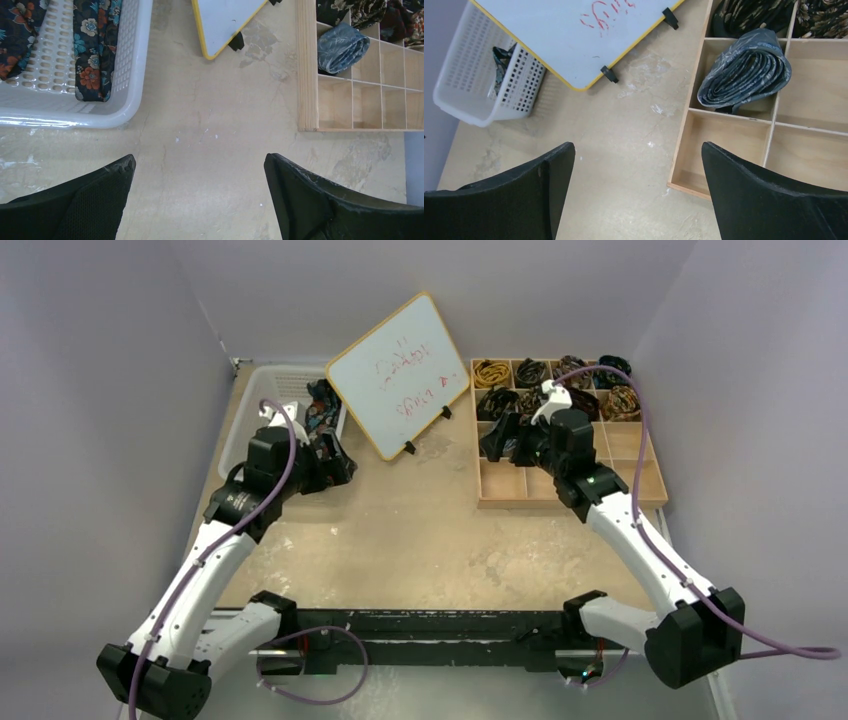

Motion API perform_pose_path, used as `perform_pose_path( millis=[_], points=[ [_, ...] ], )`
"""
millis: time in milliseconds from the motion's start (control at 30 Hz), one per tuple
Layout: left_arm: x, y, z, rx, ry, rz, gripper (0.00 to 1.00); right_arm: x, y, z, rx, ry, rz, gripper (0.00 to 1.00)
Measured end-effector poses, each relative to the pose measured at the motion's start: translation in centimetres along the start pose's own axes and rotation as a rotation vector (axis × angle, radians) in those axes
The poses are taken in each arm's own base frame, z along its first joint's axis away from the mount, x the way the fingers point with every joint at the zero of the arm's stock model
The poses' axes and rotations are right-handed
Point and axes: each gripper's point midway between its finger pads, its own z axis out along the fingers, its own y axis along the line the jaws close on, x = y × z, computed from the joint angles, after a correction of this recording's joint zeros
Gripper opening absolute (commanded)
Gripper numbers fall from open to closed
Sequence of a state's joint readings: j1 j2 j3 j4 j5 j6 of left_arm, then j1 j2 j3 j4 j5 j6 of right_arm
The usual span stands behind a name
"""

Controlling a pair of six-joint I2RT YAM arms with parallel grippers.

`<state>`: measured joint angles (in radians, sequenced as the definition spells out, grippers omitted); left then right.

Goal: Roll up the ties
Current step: Pick up the tie from the bin.

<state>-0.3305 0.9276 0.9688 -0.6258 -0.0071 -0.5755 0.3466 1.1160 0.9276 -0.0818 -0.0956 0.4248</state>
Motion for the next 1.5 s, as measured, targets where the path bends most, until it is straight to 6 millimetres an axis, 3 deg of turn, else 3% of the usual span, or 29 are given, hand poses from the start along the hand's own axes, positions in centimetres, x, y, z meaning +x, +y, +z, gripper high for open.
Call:
perform_pose_path(
  millis=[233,500,700,833,1033,1167,1400,1500],
  points=[
    [-1.0,-0.1,0.4,-0.032,0.003,-0.006,1.00,1.1,-0.9,0.4,0.039,0.044,-0.001,0.99],
    [-0.1,-0.4,4.7,-0.056,0.187,0.052,1.00,2.4,-1.8,1.3,0.071,0.091,0.012,0.99],
    [-3.8,-0.1,8.5,-0.095,0.236,0.050,0.98,3.2,-2.2,1.6,0.084,0.122,0.021,0.99],
    [-6.1,2.3,10.0,-0.123,0.231,0.012,0.84,3.4,-2.2,1.5,0.087,0.129,0.021,0.99],
    [-9.0,9.1,11.1,-0.240,0.196,-0.049,0.87,4.0,-2.6,1.3,0.106,0.153,0.018,0.99],
    [-10.2,11.3,11.9,-0.258,0.184,0.013,0.87,4.2,-3.1,1.3,0.124,0.162,0.009,0.99],
    [-11.9,14.2,17.5,-0.246,0.187,0.010,0.84,5.5,-4.0,2.1,0.152,0.207,0.002,0.99],
    [-12.6,15.5,20.1,-0.209,0.179,-0.029,0.88,5.9,-4.2,2.2,0.163,0.222,0.002,0.99]
  ],
)
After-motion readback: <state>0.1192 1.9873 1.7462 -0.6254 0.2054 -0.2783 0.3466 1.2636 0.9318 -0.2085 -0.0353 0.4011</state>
